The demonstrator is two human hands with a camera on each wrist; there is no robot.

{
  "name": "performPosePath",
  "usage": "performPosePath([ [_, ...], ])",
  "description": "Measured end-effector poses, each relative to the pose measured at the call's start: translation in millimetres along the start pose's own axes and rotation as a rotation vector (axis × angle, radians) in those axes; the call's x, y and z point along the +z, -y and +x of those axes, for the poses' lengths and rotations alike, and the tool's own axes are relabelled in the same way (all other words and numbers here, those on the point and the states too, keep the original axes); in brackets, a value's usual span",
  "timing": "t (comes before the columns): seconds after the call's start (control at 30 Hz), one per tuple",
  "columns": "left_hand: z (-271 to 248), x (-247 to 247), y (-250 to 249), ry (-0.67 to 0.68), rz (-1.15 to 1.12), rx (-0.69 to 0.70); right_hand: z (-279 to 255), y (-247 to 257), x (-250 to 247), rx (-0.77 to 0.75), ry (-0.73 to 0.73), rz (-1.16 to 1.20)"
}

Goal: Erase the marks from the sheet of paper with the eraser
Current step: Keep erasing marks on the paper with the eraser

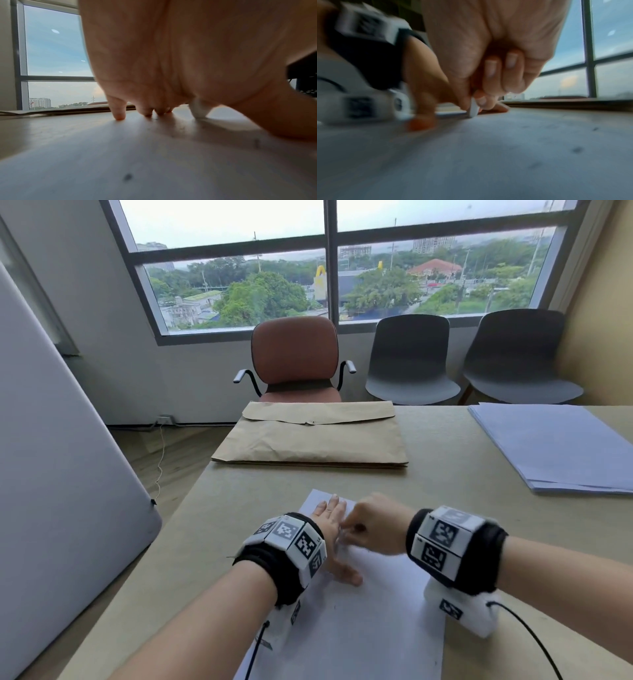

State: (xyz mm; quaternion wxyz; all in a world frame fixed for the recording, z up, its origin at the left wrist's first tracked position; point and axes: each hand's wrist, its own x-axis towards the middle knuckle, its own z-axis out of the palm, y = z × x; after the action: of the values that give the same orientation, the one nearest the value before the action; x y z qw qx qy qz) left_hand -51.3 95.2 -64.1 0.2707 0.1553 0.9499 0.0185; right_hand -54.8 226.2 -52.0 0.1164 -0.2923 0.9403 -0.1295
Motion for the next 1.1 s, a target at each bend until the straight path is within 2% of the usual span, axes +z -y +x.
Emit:
performPosePath([
  [0.1, 2, -1, 0, 0.007, 0.016, -0.007, -10, 6, 5, -0.068, 0.06, 0.037],
  [0.3, 1, -1, 1, 0.004, 0.015, 0.008, 11, -11, -5, 0.066, -0.082, -0.015],
  [0.4, 4, 1, 0, 0.014, 0.035, -0.002, -10, -1, 7, -0.02, 0.005, 0.048],
  [0.5, 6, 0, 1, 0.028, 0.066, -0.008, -16, -5, 3, -0.02, 0.103, 0.049],
  [0.57, 5, -1, 1, 0.034, 0.068, -0.001, -3, -13, -8, 0.019, 0.037, -0.02],
  [0.67, 3, -2, 0, 0.032, 0.074, 0.002, 7, -24, -9, 0.076, -0.056, -0.003],
  [0.73, 3, -2, -1, 0.035, 0.084, -0.001, -6, -20, -1, 0.022, -0.015, 0.015],
  [0.8, 4, -2, -2, 0.04, 0.092, -0.008, -23, -13, 5, -0.043, 0.088, 0.058],
  [0.87, 4, -2, -1, 0.039, 0.096, -0.014, -27, -14, 3, -0.044, 0.135, 0.07],
  [1.03, 3, -3, -1, 0.045, 0.088, -0.007, 3, -27, -6, 0.051, -0.064, 0.05],
  [1.1, 3, -3, -1, 0.044, 0.084, -0.007, -5, -25, 0, 0.032, -0.038, 0.035],
])
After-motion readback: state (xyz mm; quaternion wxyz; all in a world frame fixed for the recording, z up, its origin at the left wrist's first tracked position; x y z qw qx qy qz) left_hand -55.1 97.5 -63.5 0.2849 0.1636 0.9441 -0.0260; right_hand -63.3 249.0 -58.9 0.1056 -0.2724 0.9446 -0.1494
